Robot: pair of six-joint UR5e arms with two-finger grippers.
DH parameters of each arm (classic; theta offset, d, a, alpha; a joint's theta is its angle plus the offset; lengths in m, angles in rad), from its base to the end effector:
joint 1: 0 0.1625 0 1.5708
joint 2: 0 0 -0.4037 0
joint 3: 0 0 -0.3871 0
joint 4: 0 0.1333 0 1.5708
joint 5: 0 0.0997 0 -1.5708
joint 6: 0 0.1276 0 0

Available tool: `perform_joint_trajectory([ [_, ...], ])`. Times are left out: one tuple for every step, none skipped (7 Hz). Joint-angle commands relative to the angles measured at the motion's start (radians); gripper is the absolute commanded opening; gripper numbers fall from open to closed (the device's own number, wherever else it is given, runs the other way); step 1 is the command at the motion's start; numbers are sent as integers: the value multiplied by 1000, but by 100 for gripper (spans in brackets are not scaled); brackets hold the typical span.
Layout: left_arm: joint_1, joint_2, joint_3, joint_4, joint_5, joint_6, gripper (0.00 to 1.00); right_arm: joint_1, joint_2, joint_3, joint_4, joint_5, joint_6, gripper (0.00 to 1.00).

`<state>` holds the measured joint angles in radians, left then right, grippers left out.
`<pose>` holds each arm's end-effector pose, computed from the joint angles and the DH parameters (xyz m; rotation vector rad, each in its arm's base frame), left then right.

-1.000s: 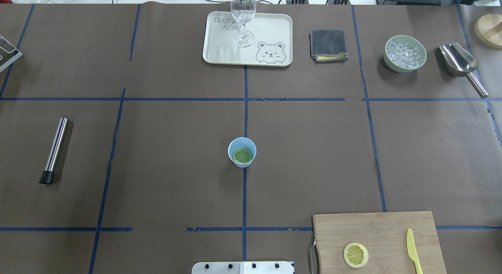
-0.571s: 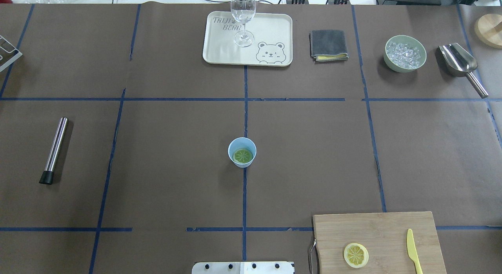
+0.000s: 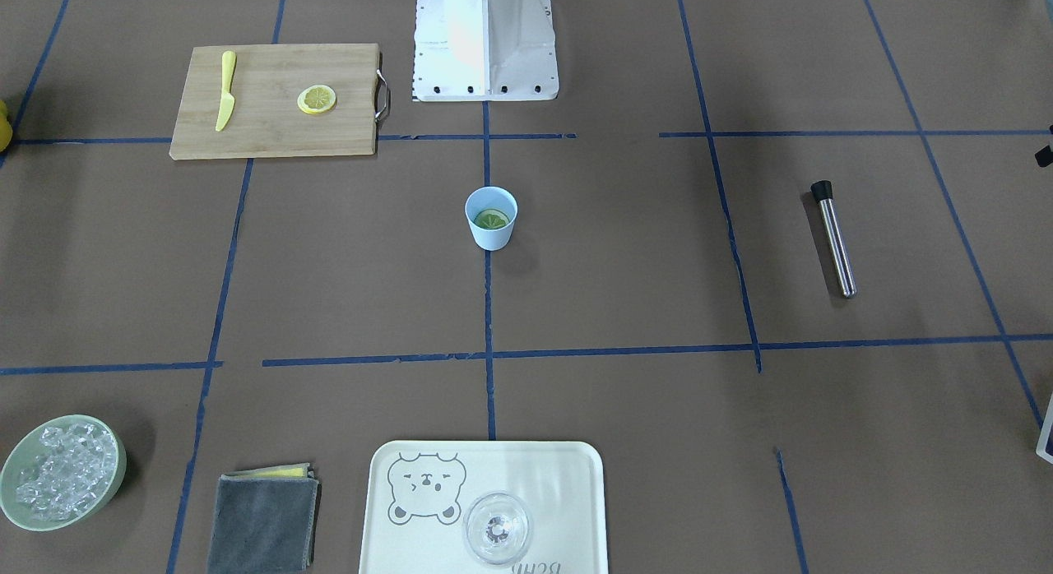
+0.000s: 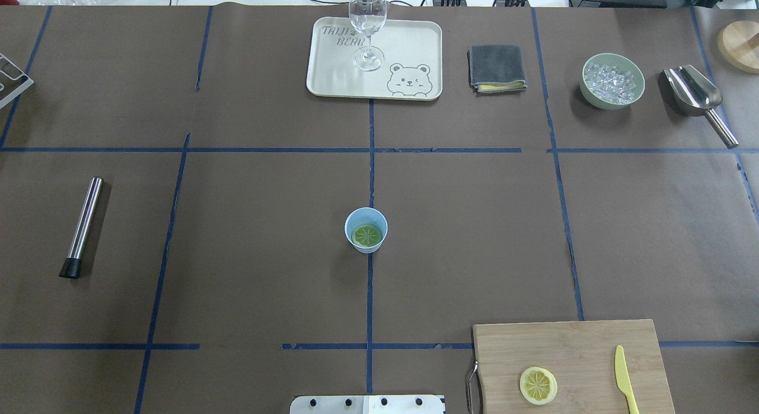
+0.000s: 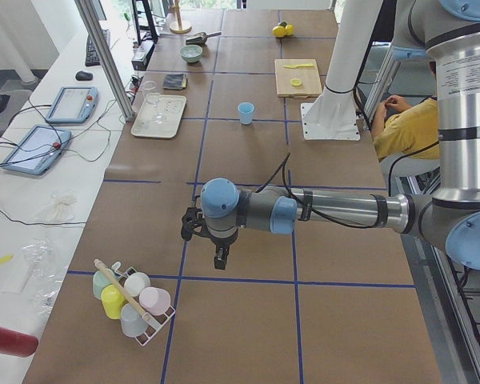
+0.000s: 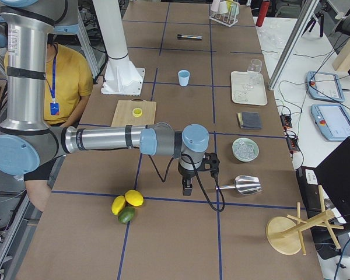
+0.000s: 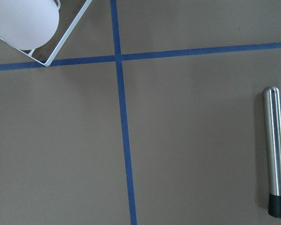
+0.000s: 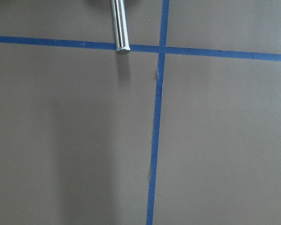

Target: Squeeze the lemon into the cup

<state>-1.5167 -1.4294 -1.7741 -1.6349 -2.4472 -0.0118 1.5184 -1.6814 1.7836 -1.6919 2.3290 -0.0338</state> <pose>-0.0115 -0.4399 0.6067 0.0890 0.8789 0.0947 0.0225 -0.4402 0.6188 -0.0250 -0.7582 -0.0749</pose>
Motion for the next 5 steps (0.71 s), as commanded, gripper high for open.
perform_joint_trajectory([
  [-2,-29,-10,1,-1,3,100,-4,14,-3,-6,13,-3,100],
  [-3,-29,-19,4,-1,3,100,-4,14,-24,-6,23,-3,100],
  [-4,-20,-22,7,-3,3,100,-6,14,-48,-2,32,0,100],
  [-5,-20,-25,9,-3,3,100,-4,15,-64,0,70,0,100],
  [-4,-19,-13,7,-3,3,100,-4,14,-64,1,76,0,100],
])
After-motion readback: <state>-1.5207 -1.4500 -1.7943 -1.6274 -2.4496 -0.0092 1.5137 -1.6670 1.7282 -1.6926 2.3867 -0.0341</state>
